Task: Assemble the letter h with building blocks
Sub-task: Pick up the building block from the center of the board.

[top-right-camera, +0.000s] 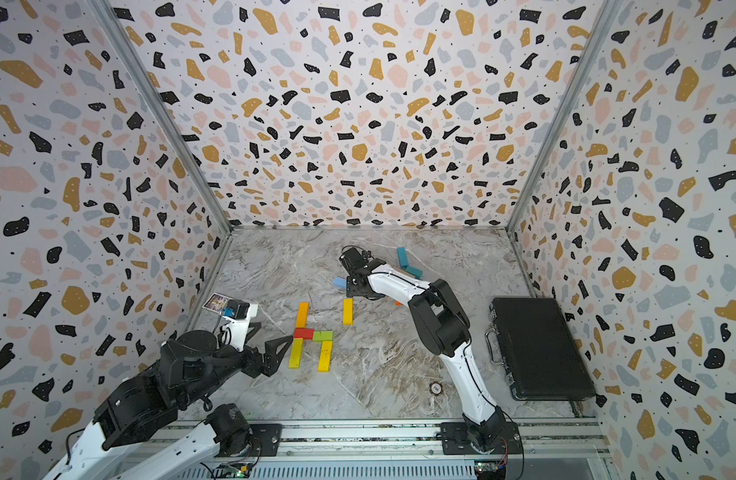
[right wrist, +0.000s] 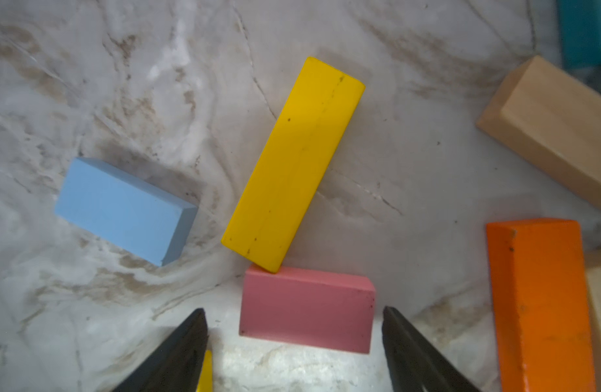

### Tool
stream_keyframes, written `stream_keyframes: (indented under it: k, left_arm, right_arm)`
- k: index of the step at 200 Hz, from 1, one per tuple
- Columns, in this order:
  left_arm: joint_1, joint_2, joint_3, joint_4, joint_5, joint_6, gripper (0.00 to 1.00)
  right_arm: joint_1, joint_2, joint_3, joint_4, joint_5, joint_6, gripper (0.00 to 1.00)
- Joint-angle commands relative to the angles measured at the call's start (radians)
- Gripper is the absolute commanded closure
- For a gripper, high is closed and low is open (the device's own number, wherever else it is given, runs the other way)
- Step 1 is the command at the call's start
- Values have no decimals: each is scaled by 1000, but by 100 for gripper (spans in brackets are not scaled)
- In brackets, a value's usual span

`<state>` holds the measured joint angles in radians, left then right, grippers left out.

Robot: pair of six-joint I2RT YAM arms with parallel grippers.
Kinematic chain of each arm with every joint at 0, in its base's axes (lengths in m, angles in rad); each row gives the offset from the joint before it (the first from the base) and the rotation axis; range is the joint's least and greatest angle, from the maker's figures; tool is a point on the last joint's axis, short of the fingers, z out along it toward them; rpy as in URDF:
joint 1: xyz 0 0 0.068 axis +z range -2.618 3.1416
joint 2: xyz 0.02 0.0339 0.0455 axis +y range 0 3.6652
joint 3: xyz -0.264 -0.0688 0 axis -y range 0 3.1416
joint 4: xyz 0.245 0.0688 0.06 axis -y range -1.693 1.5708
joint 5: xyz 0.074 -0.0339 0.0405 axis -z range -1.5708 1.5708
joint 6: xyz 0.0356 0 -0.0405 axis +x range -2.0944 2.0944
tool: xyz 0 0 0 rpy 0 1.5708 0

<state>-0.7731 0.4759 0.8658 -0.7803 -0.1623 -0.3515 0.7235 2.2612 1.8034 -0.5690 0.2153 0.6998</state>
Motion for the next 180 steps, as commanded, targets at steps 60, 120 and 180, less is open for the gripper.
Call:
stream_keyframes:
  k: [60, 120, 180]
  left_arm:
    - [7, -6, -10, 38, -1, 12, 1]
    - [7, -3, -10, 39, -5, 12, 1]
    - [6, 3, -6, 35, -11, 12, 1]
  right_arm:
    - [-21, 31, 26, -16, 7, 12, 26]
    - [-22, 41, 11, -6, 7, -5, 30]
    - [-13, -115, -115, 56, 14, -75, 44]
